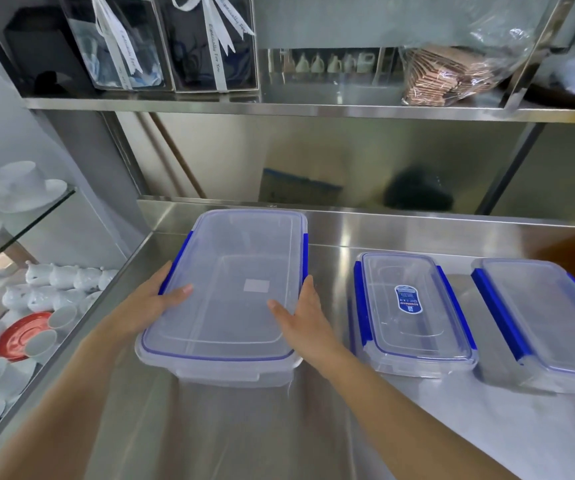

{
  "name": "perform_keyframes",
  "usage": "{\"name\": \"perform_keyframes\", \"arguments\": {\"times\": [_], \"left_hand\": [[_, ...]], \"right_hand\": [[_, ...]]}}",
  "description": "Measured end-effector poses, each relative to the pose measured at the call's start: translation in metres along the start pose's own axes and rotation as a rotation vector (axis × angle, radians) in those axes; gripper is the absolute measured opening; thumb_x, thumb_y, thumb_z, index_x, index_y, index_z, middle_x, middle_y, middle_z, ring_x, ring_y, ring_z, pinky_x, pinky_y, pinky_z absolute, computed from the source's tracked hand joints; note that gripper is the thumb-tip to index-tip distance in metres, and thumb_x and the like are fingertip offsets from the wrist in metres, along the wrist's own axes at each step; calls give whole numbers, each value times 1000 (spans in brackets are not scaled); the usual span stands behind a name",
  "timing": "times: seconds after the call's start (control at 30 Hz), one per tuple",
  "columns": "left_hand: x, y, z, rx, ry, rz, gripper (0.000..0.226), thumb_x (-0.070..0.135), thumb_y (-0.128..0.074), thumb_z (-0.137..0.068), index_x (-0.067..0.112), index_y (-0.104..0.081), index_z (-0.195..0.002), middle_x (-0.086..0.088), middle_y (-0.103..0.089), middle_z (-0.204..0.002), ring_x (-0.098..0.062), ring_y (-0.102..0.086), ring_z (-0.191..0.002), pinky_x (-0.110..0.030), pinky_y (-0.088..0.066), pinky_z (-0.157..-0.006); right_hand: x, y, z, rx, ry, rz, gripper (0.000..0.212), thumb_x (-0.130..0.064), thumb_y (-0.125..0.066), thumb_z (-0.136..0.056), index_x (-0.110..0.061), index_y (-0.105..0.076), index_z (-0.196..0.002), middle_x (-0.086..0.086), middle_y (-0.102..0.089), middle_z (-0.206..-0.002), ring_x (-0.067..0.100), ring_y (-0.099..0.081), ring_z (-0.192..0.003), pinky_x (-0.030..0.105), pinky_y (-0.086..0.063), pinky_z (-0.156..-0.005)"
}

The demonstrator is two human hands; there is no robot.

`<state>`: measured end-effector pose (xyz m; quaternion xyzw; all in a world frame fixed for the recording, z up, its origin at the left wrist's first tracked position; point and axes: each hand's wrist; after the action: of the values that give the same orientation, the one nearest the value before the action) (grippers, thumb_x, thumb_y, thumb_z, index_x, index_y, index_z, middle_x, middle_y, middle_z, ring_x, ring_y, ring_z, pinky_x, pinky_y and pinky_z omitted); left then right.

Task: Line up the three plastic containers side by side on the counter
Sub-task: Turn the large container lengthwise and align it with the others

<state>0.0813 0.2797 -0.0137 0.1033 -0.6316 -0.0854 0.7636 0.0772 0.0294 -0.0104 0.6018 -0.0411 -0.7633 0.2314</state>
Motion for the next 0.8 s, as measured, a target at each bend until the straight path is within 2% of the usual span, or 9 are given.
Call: {"name": "perform_keyframes", "arguments": {"times": [0.17,0.27,0.33,0.4,0.47,0.53,0.63,0.7,0.8], "left_hand": [[-1,18,1,75,2,-38,32,27,-69,-76,35,-59,-105,21,-75,-84,0,-70,-74,-16,-56,-59],[0,24,0,68,8,-73,28,25,-66,-76,38,-58,-99,11,-75,-86,1,-70,-73,-15,-56,-57],[3,26,2,50,23,-101,31,29,-69,-74,39,-59,-102,3,-71,-101,-3,-71,-80,-21,-58,-66],[8,28,6,54,51,-170,45,44,-72,-64,38,-60,-107,-2,-70,-110,-15,-70,-93,-37,-57,-82],[17,25,7,140,38,-319,61,53,-71,-57,29,-59,-112,-7,-67,-116,-27,-64,-104,-47,-51,-91],[33,13,2,315,18,-556,72,47,-72,-66,14,-50,-126,-18,-55,-129,-38,-51,-119,-51,-40,-100],[75,-27,-1,496,-93,-490,56,26,-64,-85,7,-41,-133,-20,-49,-135,-34,-45,-125,-45,-35,-105],[106,-74,6,444,-260,-287,41,21,-60,-88,10,-48,-126,-10,-57,-122,-26,-53,-116,-37,-40,-102],[125,-160,25,190,-404,-201,29,18,-56,-90,16,-53,-119,4,-57,-116,-16,-54,-114,-25,-39,-97]], "right_hand": [[-9,-21,-10,-58,2,2,85,-42,-47,-91,-22,16,-145,-2,3,-158,21,-18,-143,41,-25,-113],[-10,-27,-16,-78,-4,8,85,-44,-45,-91,-22,18,-144,-3,4,-158,23,-21,-142,42,-28,-113],[-8,-26,-18,-97,-8,13,87,-49,-47,-89,-25,15,-144,-4,-1,-157,24,-26,-140,44,-32,-112],[-7,-22,-17,-95,13,-6,86,-56,-51,-83,-29,1,-146,-3,-16,-154,23,-31,-137,47,-35,-110],[-9,-11,-9,-10,85,-31,74,-58,-53,-81,-30,-20,-141,-7,-35,-142,17,-39,-130,46,-38,-108],[-9,5,0,135,153,-15,61,-50,-53,-85,-27,-31,-137,-12,-40,-132,9,-40,-124,41,-35,-110],[0,38,7,413,198,133,44,-34,-52,-90,-16,-45,-129,1,-46,-136,19,-44,-124,36,-37,-108],[14,63,10,551,207,149,28,-24,-53,-90,-12,-54,-116,6,-54,-126,24,-50,-115,36,-42,-102],[35,101,18,689,130,200,21,-15,-53,-89,-8,-58,-108,10,-57,-119,28,-54,-105,43,-43,-97]]}}
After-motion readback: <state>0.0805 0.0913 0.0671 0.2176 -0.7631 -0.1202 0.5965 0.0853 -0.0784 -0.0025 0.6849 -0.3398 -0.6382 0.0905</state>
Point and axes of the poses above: each hand's wrist, its own z-axis away from the middle knuckle, its own y-axis out of the back of the hand, x = y × z
